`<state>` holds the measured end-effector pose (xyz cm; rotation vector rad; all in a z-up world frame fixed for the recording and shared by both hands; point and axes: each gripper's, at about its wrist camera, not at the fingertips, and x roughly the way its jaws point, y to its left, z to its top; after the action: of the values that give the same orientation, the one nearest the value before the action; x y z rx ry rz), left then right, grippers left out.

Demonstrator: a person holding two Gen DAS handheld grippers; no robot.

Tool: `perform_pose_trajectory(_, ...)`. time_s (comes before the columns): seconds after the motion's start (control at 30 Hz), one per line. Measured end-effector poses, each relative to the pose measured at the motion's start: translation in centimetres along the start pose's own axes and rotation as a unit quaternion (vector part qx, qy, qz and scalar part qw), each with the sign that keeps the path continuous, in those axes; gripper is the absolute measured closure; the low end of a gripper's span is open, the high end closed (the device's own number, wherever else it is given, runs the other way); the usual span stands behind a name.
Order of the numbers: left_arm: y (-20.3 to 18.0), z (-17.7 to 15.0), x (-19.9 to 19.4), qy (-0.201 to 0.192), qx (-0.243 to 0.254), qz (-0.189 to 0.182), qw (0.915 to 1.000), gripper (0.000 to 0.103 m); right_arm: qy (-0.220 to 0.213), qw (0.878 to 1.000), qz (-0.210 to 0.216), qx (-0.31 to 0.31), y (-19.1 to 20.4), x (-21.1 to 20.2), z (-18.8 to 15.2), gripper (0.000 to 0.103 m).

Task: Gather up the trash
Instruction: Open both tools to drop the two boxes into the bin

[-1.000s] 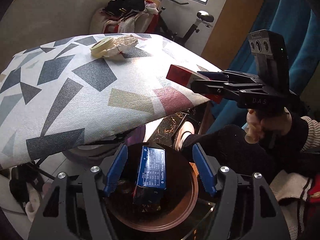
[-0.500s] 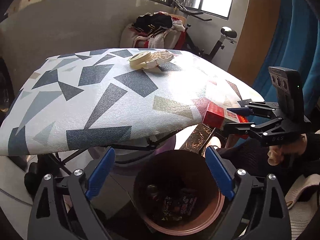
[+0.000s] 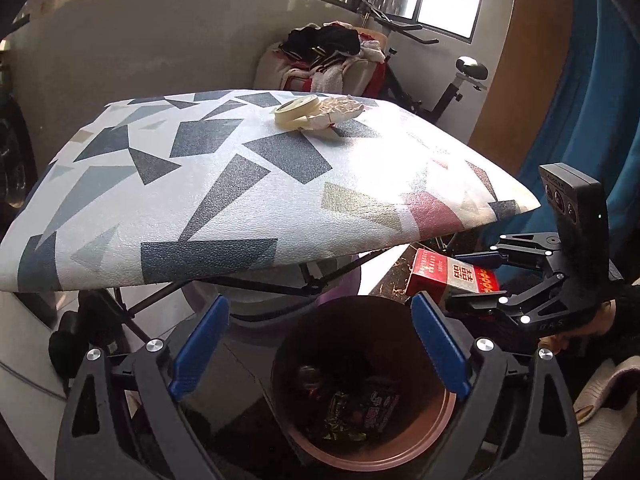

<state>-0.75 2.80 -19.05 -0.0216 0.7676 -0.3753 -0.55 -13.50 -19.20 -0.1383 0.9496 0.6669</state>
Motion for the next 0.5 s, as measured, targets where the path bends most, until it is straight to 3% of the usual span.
perform_pose_trajectory(0.27, 0.52, -0.03, 0.12, 0.001, -0.014, 0.002, 0.9999, 0.013, 0.018, 1.000, -0.010, -0.003, 0.07, 0.70, -0.17, 0.041)
perform_pose_trajectory(0.3, 0.56, -0.04, 0.11, 0.001, -0.015, 0.002, 0.9999, 0.013, 0.019, 1.000, -0.012, -0.002, 0.06, 0.73, -0.15, 0.038)
perform_pose_trajectory(0.37, 0.59, -0.04, 0.07, 0.000, -0.016, 0.003, 0.9999, 0.013, 0.018, 1.000, -0.020, 0.000, -0.03, 0.70, -0.15, 0.015)
perform_pose_trajectory(0.5, 0.59, -0.06, 0.03, 0.000, -0.017, 0.004, 0.9998, 0.013, 0.017, 0.999, -0.030, 0.010, -0.42, 0.69, -0.13, 0.008)
